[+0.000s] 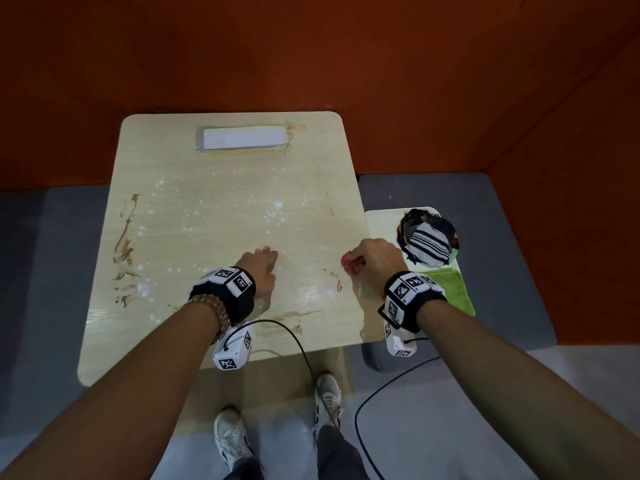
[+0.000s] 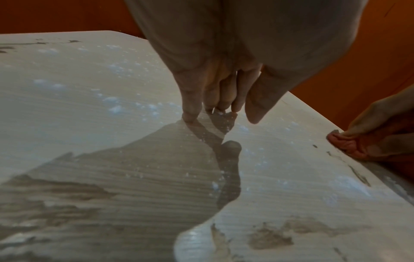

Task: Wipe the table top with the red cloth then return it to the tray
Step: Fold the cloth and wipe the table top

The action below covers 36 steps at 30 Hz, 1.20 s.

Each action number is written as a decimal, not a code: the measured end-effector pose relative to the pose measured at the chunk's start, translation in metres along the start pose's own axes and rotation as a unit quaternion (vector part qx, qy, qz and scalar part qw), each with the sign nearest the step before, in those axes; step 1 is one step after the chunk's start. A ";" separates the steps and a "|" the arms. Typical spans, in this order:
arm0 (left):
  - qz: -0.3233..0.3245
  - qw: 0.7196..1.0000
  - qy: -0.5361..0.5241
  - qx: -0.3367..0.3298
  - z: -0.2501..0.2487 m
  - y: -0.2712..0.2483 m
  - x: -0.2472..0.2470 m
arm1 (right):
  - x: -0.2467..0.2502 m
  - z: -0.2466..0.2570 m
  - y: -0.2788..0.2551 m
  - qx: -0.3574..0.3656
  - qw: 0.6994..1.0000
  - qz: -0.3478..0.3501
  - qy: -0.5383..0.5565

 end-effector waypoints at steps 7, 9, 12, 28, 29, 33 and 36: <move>0.006 1.000 0.005 0.000 -0.001 0.001 -0.003 | -0.019 0.015 -0.015 0.061 0.997 0.042 -0.033; 0.005 1.000 0.008 0.000 -0.001 0.001 -0.003 | -0.016 0.016 -0.017 0.076 0.995 0.057 -0.029; 0.002 1.000 0.003 -0.001 0.001 0.001 0.000 | 0.000 0.012 -0.012 0.076 0.996 0.048 0.004; 0.006 1.000 -0.002 -0.006 0.003 0.003 0.000 | -0.007 -0.005 -0.006 0.069 0.992 0.105 -0.029; 0.008 1.000 -0.004 -0.005 0.004 0.003 0.001 | -0.001 -0.007 -0.001 0.061 0.994 0.094 -0.003; 0.009 1.000 -0.011 -0.002 0.004 0.002 0.001 | 0.027 -0.023 0.019 -0.017 0.975 -0.079 0.207; 0.008 1.000 -0.019 -0.003 0.005 0.002 0.000 | 0.042 -0.030 0.032 -0.049 0.911 -0.218 0.348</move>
Point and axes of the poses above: each hand's wrist, its own y-axis towards the middle knuckle, its own x-axis out of the back of the hand, z = x × y, the point moved 2 cm from there along y, towards the middle knuckle, and after that the axes turned 12 degrees about x, right-handed, at the moved point
